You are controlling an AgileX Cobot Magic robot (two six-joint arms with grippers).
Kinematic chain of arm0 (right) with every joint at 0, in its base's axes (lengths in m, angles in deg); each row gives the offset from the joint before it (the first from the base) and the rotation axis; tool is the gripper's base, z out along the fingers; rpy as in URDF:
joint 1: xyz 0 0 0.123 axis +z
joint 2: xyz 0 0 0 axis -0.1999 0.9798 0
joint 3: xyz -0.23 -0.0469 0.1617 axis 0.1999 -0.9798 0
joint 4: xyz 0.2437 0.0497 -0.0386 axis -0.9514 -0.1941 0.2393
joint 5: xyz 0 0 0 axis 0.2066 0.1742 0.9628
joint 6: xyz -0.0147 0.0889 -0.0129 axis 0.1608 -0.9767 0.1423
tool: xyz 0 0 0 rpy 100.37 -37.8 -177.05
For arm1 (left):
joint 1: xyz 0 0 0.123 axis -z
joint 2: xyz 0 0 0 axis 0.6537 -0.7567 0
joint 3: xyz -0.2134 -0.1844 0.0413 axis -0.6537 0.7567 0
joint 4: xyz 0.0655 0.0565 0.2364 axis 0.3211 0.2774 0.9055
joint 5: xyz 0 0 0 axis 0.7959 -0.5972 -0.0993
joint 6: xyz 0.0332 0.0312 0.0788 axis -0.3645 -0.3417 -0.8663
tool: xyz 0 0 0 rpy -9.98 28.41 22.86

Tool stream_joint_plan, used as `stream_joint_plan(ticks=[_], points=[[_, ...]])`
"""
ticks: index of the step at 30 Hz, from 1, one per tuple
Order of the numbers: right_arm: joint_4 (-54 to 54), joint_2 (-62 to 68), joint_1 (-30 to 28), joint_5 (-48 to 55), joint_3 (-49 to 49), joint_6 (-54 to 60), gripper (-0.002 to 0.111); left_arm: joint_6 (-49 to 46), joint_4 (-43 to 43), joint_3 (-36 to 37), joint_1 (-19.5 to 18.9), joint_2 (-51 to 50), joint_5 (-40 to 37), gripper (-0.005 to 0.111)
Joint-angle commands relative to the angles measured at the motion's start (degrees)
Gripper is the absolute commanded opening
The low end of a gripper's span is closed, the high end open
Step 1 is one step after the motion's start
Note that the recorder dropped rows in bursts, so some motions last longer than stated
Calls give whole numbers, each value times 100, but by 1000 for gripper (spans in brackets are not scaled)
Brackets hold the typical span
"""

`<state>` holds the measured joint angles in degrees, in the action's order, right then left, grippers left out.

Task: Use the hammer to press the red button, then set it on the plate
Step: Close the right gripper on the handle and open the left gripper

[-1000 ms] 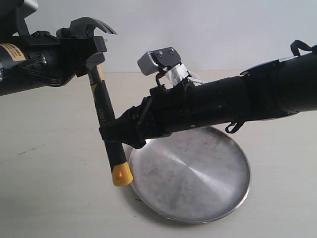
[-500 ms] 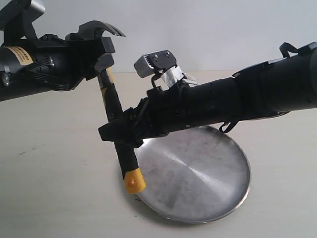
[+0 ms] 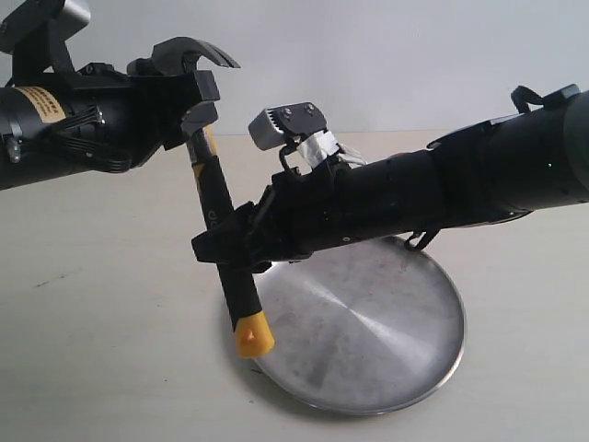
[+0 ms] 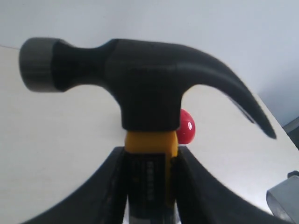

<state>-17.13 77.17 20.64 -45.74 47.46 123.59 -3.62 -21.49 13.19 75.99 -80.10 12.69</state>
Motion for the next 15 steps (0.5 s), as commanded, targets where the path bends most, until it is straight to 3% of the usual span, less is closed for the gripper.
stream_joint_plan(ticks=[1,5,11,15], points=[[-25,1,17,22,47,-13,40,28,40,-113,21,103,385,0],[-25,1,17,22,47,-13,36,28,40,-113,21,103,329,0],[-25,1,17,33,47,1,0,28,40,-113,21,103,320,0],[-25,1,17,57,47,-11,0,-222,154,-113,21,103,217,0]])
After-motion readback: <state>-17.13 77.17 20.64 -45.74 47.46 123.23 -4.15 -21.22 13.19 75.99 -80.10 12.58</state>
